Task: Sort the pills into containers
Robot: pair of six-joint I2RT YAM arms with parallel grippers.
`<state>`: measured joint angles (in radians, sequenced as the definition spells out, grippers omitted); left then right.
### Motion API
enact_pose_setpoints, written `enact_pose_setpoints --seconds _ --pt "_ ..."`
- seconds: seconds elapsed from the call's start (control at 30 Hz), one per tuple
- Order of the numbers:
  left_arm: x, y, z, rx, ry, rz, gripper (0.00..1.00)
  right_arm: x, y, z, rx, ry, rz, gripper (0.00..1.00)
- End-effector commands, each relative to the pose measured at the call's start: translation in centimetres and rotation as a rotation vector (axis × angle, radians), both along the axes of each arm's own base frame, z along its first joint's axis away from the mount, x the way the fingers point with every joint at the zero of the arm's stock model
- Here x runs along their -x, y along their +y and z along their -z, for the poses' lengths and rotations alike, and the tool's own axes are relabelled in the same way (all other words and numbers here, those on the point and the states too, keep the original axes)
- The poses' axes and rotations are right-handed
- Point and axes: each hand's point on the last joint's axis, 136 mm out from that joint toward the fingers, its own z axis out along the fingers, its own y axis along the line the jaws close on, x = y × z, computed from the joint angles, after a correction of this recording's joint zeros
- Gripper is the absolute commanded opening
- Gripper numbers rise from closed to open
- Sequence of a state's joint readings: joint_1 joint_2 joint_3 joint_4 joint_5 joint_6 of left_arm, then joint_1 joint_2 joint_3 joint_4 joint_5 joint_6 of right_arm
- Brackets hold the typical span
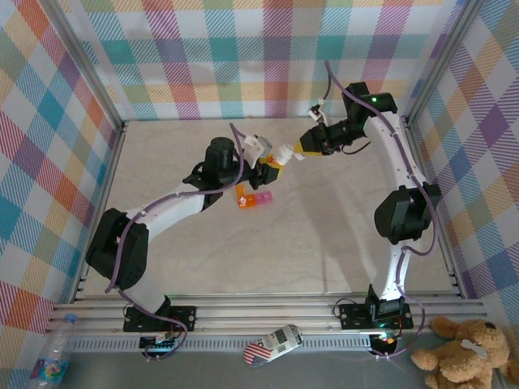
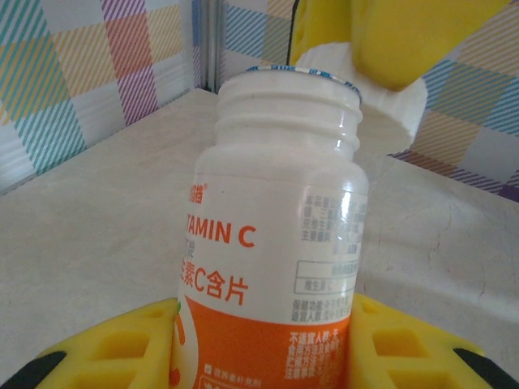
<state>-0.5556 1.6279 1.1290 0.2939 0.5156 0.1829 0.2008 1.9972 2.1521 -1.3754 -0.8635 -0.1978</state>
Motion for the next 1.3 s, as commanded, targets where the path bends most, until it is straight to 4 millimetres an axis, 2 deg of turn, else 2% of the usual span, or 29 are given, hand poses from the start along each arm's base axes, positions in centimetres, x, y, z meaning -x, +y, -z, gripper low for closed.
enact_pose_setpoints --seconds 0.0,0.4,0.63,1.0,1.27 --pt "0.2 -1.1 -1.9 0.042 -0.044 0.043 0.00 -0.1 0.9 -0.9 -0.042 -0.012 -0.020 0.31" --pt "1.1 -1.9 -1.2 0.035 -0.036 0.066 0.00 -0.3 0.9 -0.3 -0.030 -0.002 -0.015 0.31" --pt "2.0 -2.1 -1.8 0.034 -0.043 0.103 0.00 -0.3 1.0 0.4 -0.028 0.020 -0.027 0.31" --pt "3.6 -2.7 -1.9 0.006 -0.028 0.195 0.00 0.2 1.0 0.4 -0.038 0.021 -0.051 0.32" --pt "5.5 -2.8 -3.2 -0.045 -0.022 0.311 0.00 1.3 0.8 0.3 -0.042 0.015 -0.086 0.30"
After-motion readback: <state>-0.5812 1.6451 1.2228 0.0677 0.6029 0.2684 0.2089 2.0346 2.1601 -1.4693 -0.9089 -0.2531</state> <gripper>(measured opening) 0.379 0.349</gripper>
